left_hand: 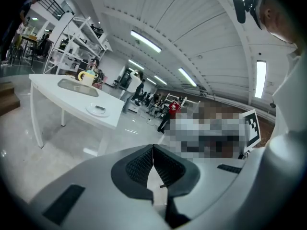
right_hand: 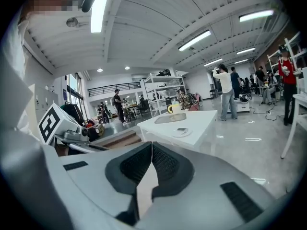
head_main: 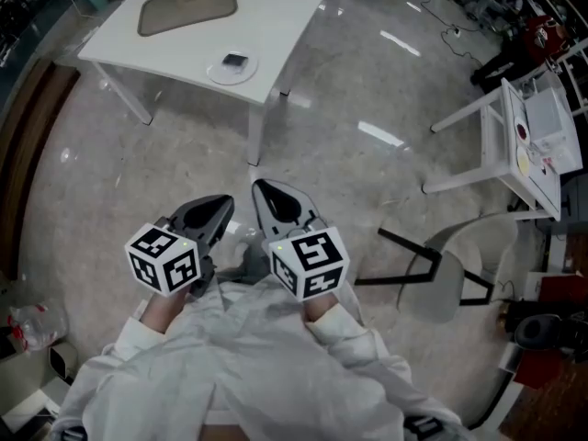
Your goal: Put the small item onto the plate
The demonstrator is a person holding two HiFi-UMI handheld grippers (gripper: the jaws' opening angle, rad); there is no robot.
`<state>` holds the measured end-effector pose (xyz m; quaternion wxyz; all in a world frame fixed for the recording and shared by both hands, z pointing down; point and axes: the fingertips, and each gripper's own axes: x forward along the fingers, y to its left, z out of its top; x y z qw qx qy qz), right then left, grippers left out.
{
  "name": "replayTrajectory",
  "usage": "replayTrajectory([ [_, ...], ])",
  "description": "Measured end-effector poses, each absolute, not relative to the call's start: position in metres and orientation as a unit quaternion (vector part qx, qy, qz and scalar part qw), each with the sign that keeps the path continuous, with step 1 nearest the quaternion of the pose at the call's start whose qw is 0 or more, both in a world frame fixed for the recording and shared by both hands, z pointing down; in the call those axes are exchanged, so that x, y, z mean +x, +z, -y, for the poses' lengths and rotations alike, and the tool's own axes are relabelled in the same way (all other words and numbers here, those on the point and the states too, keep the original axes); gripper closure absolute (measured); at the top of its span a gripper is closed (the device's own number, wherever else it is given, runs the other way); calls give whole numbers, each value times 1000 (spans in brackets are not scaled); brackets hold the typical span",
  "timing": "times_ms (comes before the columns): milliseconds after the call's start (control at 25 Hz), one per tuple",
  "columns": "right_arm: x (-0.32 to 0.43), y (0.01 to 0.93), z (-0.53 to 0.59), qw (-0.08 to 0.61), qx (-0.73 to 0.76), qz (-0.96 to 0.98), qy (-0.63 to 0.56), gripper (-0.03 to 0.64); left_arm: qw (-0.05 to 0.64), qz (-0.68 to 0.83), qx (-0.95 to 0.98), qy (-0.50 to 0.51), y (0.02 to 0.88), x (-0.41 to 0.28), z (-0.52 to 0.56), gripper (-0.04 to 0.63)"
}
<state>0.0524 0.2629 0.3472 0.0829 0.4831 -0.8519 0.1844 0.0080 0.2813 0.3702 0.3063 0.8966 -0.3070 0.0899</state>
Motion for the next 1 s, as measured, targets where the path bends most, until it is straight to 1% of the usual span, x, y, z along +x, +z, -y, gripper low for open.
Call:
replayTrajectory([
  [440, 56, 364, -219, 86, 474, 855, 192, 601, 319, 322, 887, 86, 385, 6, -242, 584],
  [760, 52, 366, -154, 86, 461, 862, 192, 601, 329, 345, 875, 80, 390, -3, -179, 584],
  [1000, 66, 358, -90, 76, 466, 862, 187, 601, 323, 341, 879, 82, 385, 12, -118, 584],
])
